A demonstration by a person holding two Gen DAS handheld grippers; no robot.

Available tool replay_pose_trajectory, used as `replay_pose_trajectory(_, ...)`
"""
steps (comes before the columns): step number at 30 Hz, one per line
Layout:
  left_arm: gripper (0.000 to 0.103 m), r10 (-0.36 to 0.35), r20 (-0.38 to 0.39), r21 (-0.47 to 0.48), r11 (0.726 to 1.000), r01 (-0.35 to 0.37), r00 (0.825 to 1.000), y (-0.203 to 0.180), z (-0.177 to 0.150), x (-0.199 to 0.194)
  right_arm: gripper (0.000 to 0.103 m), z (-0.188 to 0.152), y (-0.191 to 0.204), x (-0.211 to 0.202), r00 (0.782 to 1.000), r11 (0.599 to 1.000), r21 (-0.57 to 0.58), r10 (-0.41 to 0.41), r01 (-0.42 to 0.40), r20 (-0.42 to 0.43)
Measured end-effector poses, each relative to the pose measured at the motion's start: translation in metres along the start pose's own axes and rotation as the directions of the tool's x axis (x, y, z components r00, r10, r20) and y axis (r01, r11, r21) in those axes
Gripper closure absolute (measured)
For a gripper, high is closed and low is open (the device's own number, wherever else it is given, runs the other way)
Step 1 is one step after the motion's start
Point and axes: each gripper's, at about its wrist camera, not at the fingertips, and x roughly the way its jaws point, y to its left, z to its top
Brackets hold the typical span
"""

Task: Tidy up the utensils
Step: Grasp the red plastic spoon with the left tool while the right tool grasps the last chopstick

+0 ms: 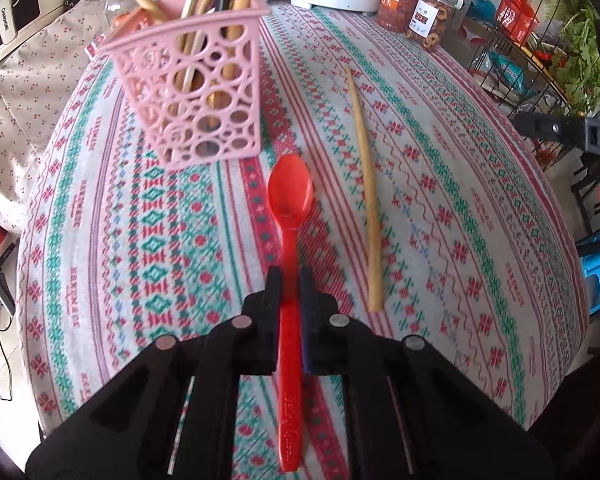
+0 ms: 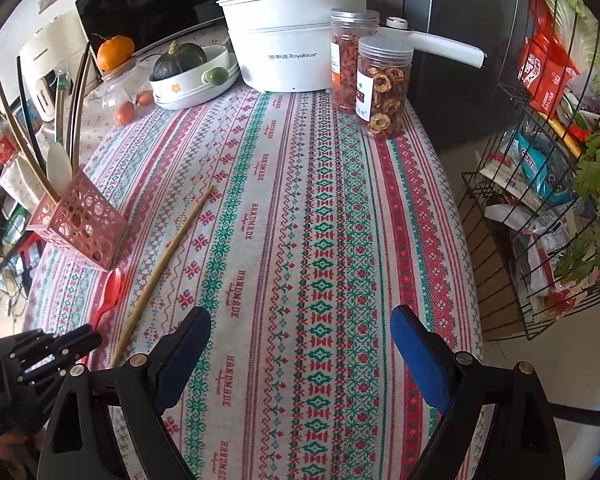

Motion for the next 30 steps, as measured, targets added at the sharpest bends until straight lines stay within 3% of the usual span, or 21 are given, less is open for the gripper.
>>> replay_pose_trajectory(7,0.093,0.024,-0.057,-0.033,0.999,-0.026,0.998,0.03,-0.025,-0.017,0.011,-0.004,0.004,0.001,0.999,0.999,0.038,0.027,-0.026,-0.025)
replay_pose_trajectory(9,0.081,0.02,-0.04,-0.045,0.999,-0.022,0.999,0.034,-0.024,-0.02,0.011,-0.004,0.007,0.003,0.999,0.999,0.031,0.022,-0.021,-0.032)
replay_pose_trajectory(11,0.051,0.024,-0.009,-0.06,0.998,-0.024,1.0,0.036,-0.019,-0.023,0.011,-0.005,0.008,0.004,0.999,0.999,0.028,0.021,-0.02,-0.039)
replay_pose_trajectory(13,0.043,0.02,0.025,-0.064,0.998,-0.019,0.999,0.035,-0.009,-0.025,0.011,-0.005,0.01,0.006,0.999,0.999,0.027,0.021,-0.02,-0.043)
replay_pose_trajectory(17,0.042,0.003,0.051,0.014,1.0,-0.004,0.999,0.022,0.013,-0.015,0.011,-0.002,0.012,0.01,0.999,1.0,0.015,0.015,-0.014,-0.05)
replay_pose_trajectory(21,0.044,0.017,-0.017,0.038,0.999,-0.017,1.0,0.024,0.022,0.004,0.011,0.001,0.014,0.015,0.998,1.0,0.011,0.015,-0.014,-0.064)
replay_pose_trajectory(25,0.073,0.016,-0.038,0.023,1.0,-0.015,0.999,0.031,0.023,0.009,0.011,0.007,0.019,0.021,0.998,1.0,-0.008,0.015,-0.016,-0.066)
replay_pose_trajectory(30,0.075,-0.033,-0.019,-0.016,0.999,0.033,0.999,0.044,0.027,0.004,0.011,0.016,0.028,0.039,0.995,1.0,-0.01,0.008,-0.008,-0.095)
